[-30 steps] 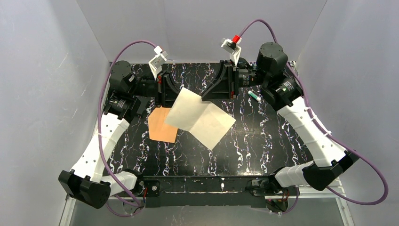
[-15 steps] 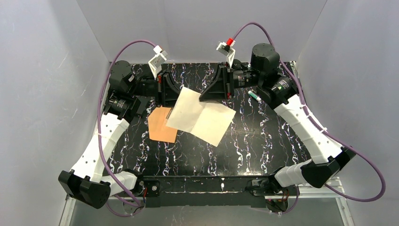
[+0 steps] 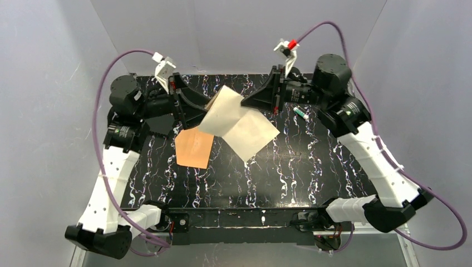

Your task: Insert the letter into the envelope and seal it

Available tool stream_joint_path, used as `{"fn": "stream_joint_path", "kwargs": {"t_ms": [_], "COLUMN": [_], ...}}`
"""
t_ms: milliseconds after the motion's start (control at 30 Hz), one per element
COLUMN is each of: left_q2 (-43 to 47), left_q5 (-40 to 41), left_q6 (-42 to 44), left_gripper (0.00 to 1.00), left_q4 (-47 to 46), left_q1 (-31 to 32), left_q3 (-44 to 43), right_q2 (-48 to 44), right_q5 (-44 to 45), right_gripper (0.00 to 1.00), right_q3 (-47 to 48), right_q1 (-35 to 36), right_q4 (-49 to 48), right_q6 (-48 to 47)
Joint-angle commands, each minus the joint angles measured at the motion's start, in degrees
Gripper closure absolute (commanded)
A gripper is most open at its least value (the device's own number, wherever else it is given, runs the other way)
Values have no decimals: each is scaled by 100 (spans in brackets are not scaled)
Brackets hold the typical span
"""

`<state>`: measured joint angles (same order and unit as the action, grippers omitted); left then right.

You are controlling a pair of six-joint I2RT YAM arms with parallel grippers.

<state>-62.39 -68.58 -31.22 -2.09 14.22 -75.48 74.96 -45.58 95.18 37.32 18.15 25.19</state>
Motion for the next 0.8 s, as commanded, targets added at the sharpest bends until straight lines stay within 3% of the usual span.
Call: {"fn": "stream_joint_path", "kwargs": {"t_ms": [0, 100, 167, 333, 500, 767], "left_q2": [549, 723, 798, 746, 789, 350], "left_q5": [2460, 3758, 4143, 3563, 2472, 2281], "left_q6": [2185, 2429, 2170, 1054, -1302, -2524], "left_gripper": [16, 10, 9, 10, 9, 11], "left_q4": [2781, 3214, 3078, 2534, 11, -968], "left_q1": [-108, -114, -112, -112, -112, -112], "left_q3": [-751, -827, -774, -774, -57, -443], "right_q2": [-491, -434, -432, -732, -778, -540], "right_q5": [1616, 2435, 2765, 3518, 3379, 2918], "right_gripper": [99, 99, 99, 99, 99, 99], "right_q3": [210, 509, 462, -463, -878, -950], "right_q1": [27, 30, 30, 30, 30, 30], "right_q4": [-378, -564, -936, -2695, -4145, -5476], "right_q6": [-364, -402, -287, 626, 1536, 2828]}}
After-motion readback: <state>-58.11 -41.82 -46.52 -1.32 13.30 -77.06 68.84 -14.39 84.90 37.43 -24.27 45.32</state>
